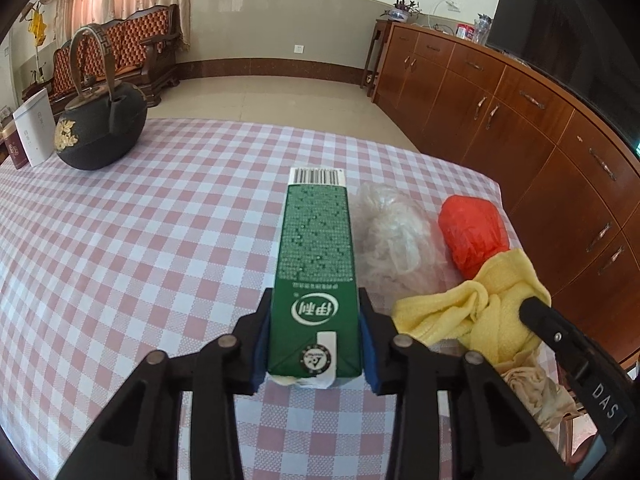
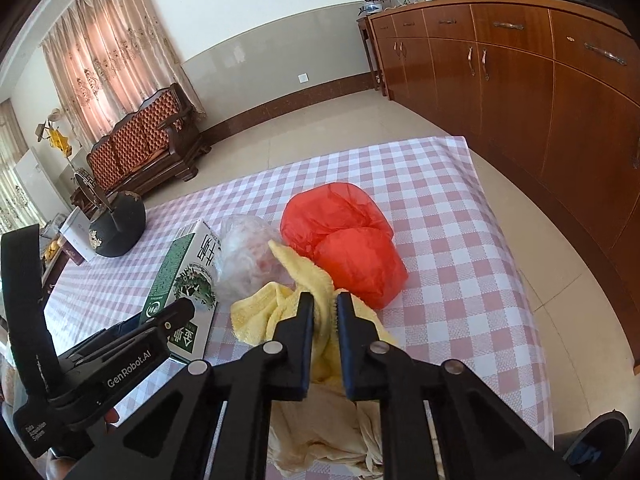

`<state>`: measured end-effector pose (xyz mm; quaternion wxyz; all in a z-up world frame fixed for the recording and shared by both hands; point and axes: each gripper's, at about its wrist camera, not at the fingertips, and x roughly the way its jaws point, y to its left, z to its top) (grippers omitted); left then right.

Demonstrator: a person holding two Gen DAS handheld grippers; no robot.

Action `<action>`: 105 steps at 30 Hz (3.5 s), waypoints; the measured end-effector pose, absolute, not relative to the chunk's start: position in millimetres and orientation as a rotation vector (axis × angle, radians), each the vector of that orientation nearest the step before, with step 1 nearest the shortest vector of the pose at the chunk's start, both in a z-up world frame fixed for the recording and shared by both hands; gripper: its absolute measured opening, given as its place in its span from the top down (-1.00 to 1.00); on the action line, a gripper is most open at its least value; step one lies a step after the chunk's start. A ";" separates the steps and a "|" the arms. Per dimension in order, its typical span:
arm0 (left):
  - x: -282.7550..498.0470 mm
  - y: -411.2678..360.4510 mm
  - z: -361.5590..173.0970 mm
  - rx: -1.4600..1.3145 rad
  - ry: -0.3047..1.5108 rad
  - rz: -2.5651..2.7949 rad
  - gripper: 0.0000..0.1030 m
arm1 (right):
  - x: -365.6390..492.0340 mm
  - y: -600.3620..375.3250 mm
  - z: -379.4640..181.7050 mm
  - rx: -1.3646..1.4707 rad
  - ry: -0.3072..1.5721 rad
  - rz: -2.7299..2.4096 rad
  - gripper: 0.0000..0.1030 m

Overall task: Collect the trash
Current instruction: 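Grasp the green milk carton with the left tool while the right tool grasps the yellow cloth, then carry the green carton and yellow cloth over the black trash bin, then open both tools to drop the carton and cloth into the bin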

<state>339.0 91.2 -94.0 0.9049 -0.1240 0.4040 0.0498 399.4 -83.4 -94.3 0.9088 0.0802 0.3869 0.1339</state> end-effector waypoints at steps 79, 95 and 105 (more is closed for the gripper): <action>155.7 -224.1 -68.6 -0.013 0.875 -0.581 0.25 | 93.9 -407.7 -46.1 0.424 0.620 -0.276 0.77; 158.6 -320.3 -138.7 0.103 1.047 -0.642 0.25 | 77.9 -505.0 -136.8 0.582 0.780 -0.450 0.77; 164.9 -347.5 -160.0 0.173 1.090 -0.636 -0.08 | 101.2 -528.1 -179.5 0.645 0.874 -0.481 0.63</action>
